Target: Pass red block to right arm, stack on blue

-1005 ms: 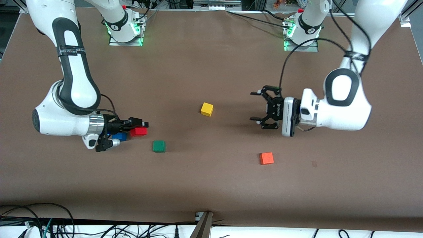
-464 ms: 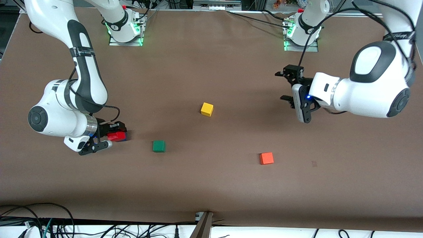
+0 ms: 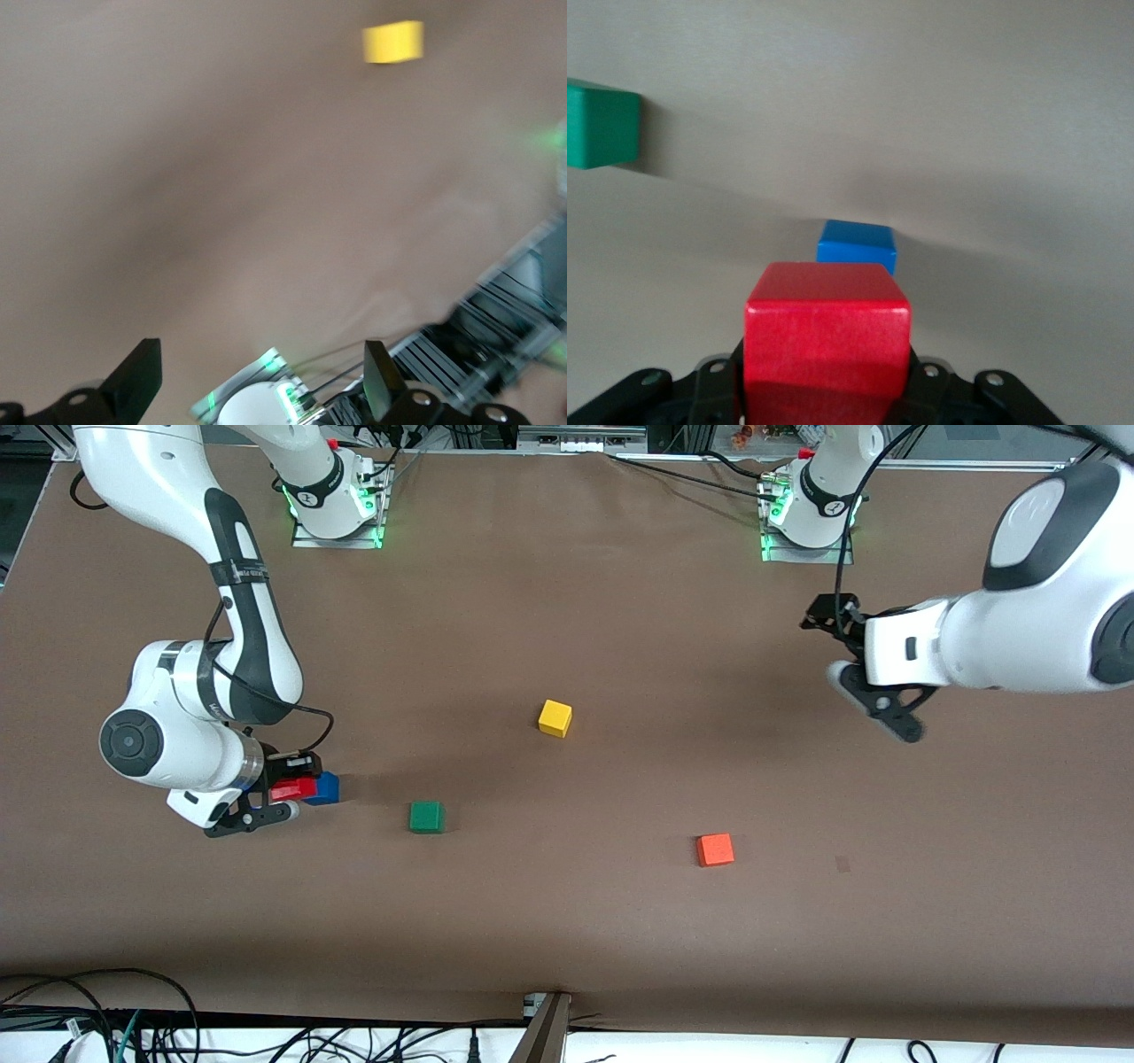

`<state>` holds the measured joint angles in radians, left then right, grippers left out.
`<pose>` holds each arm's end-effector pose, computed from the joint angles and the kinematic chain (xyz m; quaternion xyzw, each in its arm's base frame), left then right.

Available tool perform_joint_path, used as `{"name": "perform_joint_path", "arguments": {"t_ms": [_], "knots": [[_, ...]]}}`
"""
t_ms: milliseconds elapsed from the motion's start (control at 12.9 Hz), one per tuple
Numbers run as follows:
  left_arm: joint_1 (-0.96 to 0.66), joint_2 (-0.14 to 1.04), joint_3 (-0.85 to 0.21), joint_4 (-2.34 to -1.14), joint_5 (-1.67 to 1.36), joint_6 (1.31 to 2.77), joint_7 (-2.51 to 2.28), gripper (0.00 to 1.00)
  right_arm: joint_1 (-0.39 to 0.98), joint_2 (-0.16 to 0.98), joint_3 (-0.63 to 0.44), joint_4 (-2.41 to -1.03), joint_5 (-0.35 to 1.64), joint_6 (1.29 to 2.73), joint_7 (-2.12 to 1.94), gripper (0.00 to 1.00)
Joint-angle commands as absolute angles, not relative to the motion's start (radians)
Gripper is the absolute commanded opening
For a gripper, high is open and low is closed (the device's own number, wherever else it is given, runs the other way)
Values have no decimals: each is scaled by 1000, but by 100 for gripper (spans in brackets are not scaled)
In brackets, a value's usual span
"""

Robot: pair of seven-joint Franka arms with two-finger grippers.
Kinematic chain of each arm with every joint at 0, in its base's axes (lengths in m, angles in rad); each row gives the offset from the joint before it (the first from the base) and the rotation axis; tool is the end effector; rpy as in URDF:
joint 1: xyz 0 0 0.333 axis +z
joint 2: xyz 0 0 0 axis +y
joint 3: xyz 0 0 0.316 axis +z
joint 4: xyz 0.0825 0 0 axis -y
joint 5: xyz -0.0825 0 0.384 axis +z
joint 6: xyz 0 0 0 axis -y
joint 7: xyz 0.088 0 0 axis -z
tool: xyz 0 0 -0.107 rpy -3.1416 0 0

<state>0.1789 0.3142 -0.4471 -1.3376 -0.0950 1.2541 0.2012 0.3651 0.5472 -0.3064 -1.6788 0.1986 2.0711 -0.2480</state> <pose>0.5849 -0.1320 0.5443 0.9478 -0.2360 -0.1848 0.1083 0.6581 0.0697 0.2857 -0.9913 -0.1156 0.0616 0.0097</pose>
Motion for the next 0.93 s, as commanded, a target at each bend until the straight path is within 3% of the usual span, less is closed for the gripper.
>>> {"name": "perform_joint_path", "arguments": {"t_ms": [0,77,386,541,850], "knots": [[166,226,-442,-1342,47,1241,115,100,379,488,-316,-1816,166,2198,-236,7],[154,189,-411,-1365,54,1267,114,100,380,483,-316,-1836,166,2230,-236,7],[-49,28,-70,-1579,46,1480,110,100,390,492,-314,-1855,164,2275,-164,7],[-45,-55,-66,-1716,46,1633,86,100,390,495,-313,-1858,164,2290,-164,7],[-2,-58,-67,-1756,45,1670,18,100,399,505,-313,-1890,166,2342,-163,7]]}}
